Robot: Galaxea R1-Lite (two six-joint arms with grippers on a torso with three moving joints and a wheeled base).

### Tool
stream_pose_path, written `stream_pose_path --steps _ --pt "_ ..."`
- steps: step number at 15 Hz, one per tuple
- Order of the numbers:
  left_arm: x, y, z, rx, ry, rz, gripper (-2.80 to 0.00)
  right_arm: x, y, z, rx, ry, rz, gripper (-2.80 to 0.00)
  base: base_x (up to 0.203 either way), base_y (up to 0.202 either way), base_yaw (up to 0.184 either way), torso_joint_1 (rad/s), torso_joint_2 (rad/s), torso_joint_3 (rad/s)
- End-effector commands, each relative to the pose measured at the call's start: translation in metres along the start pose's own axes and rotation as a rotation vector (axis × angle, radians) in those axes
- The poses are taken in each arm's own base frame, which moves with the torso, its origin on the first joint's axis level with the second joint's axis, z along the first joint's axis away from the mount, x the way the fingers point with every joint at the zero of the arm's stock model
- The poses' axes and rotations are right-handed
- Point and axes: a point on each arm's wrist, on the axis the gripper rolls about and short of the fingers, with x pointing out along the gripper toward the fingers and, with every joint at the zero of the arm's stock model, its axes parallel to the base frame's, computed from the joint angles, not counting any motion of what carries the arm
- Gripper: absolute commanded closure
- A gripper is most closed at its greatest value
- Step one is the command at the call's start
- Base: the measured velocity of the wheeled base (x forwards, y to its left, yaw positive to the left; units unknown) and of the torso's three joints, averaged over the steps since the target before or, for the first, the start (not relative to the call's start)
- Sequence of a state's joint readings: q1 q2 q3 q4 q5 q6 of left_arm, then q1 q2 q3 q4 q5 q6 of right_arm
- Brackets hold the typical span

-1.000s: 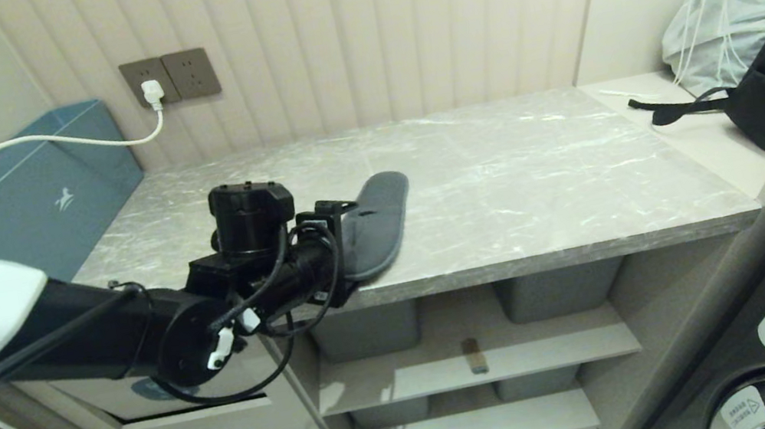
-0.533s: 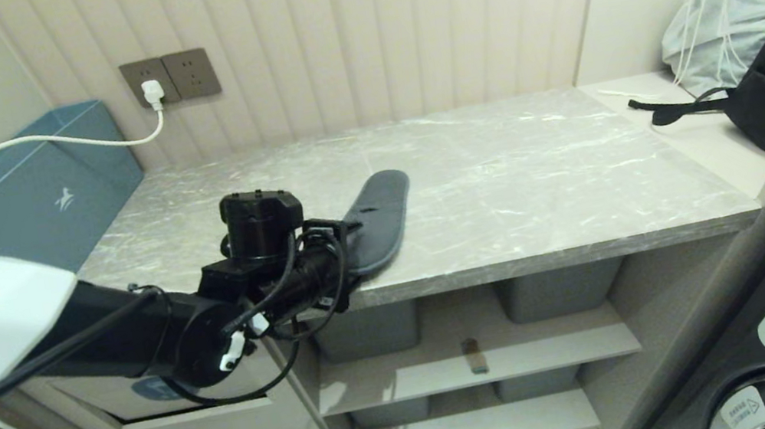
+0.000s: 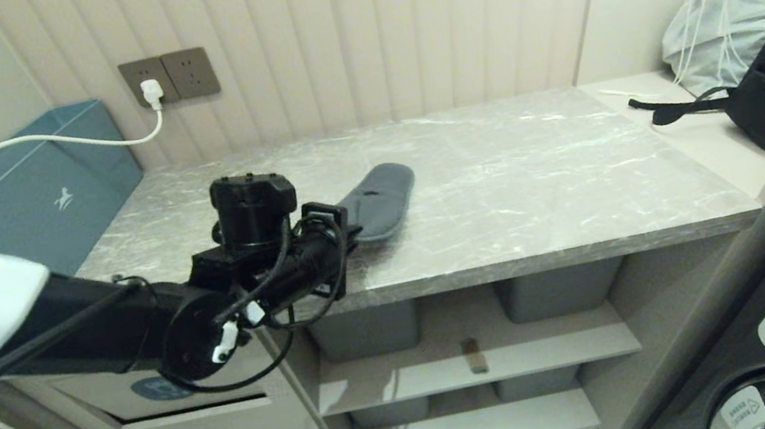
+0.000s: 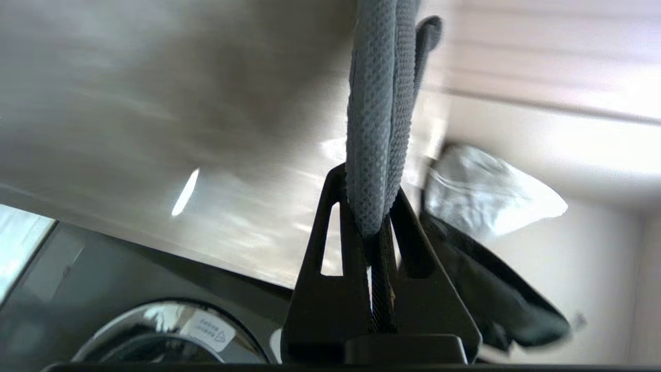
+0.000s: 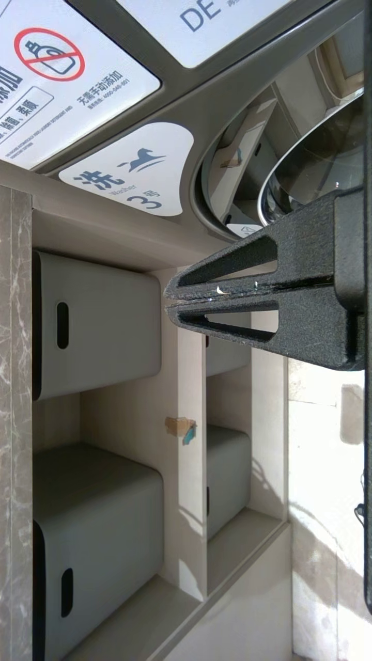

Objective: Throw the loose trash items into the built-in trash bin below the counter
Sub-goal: Pick up the garbage, then put the garbage in the trash can

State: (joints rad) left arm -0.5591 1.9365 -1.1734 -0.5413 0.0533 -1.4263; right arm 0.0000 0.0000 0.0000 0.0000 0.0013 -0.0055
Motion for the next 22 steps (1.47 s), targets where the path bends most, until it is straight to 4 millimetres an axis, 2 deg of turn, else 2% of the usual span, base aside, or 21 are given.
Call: stream_pose_path --steps 1,3,4,5,6,9,11,13,15,16,18,22 --pt "-0.032 -0.037 0.003 0.018 -0.011 -0.117 0.00 0.000 0.000 0.000 -0.001 0.000 0.000 0.00 0.000 0.000 0.000 0.000 0.00 0.000" --pt "-0.080 -0.071 0.009 0.119 -0.042 -0.232 0.00 0.000 0.000 0.000 -0.001 0.000 0.000 0.00 0.000 0.000 0.000 0.000 0.00 0.000" --pt "-0.108 -0.076 0.014 0.207 -0.072 -0.253 0.00 0.000 0.000 0.000 -0.001 0.000 0.000 0.00 0.000 0.000 0.000 0.000 0.00 0.000" --pt "-0.132 -0.063 0.021 0.337 -0.111 -0.217 0.00 0.000 0.000 0.000 -0.001 0.000 0.000 0.00 0.000 0.000 0.000 0.000 0.00 0.000" --pt "-0.154 -0.041 0.032 0.463 -0.160 -0.154 0.00 0.000 0.000 0.000 -0.001 0.000 0.000 0.00 0.000 0.000 0.000 0.000 0.00 0.000" --pt "-0.215 0.008 0.078 0.636 -0.423 0.021 0.00 0.000 0.000 0.000 -0.001 0.000 0.000 0.00 0.000 0.000 0.000 0.000 0.00 0.000" --pt "-0.252 0.031 0.085 0.753 -0.558 0.128 0.00 0.000 0.000 0.000 -0.001 0.000 0.000 0.00 0.000 0.000 0.000 0.000 0.00 0.000" --pt "-0.286 0.043 0.075 0.920 -0.647 0.179 0.00 0.000 0.000 0.000 -0.001 0.000 0.000 0.00 0.000 0.000 0.000 0.000 0.00 0.000" --pt "-0.308 0.072 0.055 1.115 -0.644 0.269 0.00 0.000 0.000 0.000 -0.001 0.000 0.000 0.00 0.000 0.000 0.000 0.000 0.00 0.000" --pt "-0.316 0.085 0.047 1.157 -0.633 0.292 0.00 0.000 0.000 0.000 -0.001 0.000 0.000 0.00 0.000 0.000 0.000 0.000 0.00 0.000" --pt "-0.324 0.114 0.033 1.178 -0.530 0.372 0.00 0.000 0.000 0.000 -0.010 -0.001 0.002 0.00 0.000 0.000 0.000 0.000 0.00 0.000" --pt "-0.327 0.142 0.023 1.153 -0.464 0.496 0.00 0.000 0.000 0.000 -0.010 -0.002 0.002 0.00 0.000 0.000 0.000 -0.140 0.31 0.171"
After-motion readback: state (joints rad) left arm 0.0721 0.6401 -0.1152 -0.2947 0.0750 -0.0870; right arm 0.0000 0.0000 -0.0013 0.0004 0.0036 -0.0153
